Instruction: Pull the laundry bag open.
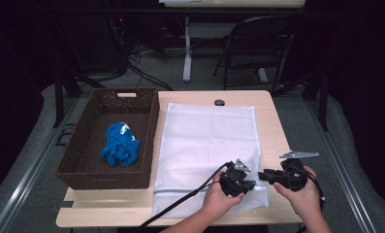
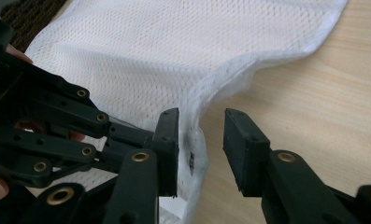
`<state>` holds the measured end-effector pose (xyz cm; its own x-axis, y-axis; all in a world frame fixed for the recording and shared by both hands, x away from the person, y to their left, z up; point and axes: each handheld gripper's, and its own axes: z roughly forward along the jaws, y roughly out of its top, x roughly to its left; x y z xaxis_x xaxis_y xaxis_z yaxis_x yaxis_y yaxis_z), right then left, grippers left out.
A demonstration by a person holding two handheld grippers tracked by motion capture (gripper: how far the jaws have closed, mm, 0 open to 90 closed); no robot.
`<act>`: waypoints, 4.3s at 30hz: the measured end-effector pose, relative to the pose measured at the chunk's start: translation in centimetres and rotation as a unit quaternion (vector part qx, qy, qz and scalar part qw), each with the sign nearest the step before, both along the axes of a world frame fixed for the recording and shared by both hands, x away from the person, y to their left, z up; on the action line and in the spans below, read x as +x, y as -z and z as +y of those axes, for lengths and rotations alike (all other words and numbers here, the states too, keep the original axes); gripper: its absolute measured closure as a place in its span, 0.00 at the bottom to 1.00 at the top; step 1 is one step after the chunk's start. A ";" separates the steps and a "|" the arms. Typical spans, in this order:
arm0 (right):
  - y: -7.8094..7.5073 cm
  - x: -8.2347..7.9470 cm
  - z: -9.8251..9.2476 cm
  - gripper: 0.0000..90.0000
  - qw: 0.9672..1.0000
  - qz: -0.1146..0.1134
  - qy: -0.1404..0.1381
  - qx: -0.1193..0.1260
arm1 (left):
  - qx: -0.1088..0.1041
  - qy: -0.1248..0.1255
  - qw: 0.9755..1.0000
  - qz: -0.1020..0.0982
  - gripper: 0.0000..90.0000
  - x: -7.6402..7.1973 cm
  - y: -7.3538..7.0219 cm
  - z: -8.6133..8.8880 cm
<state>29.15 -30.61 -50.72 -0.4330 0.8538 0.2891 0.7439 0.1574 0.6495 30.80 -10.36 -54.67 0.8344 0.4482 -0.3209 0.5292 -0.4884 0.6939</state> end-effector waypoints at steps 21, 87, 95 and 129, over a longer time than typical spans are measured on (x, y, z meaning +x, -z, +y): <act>1.7 -0.3 -0.2 0.81 0.999 0.023 -0.012 0.029 | -0.005 -0.002 1.000 -0.001 0.96 0.0 -0.1 0.0; 1.6 -0.7 -0.7 0.96 1.000 0.019 0.002 -0.005 | 0.017 -0.055 0.998 0.015 0.96 -0.7 0.3 3.2; 1.6 -0.7 -0.9 0.96 1.000 0.019 0.004 -0.005 | 0.006 -0.057 0.998 0.020 0.96 -1.0 0.1 4.1; 1.6 -0.7 -0.5 0.96 1.000 0.017 -0.002 -0.011 | 0.007 -0.073 0.997 0.025 0.96 -1.4 0.0 5.5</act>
<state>28.44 -31.08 -52.29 -0.4260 0.8588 0.2845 0.7654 0.1745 0.6194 29.35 -4.88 -54.72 0.7427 0.5692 -0.3526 0.6291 -0.4128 0.6587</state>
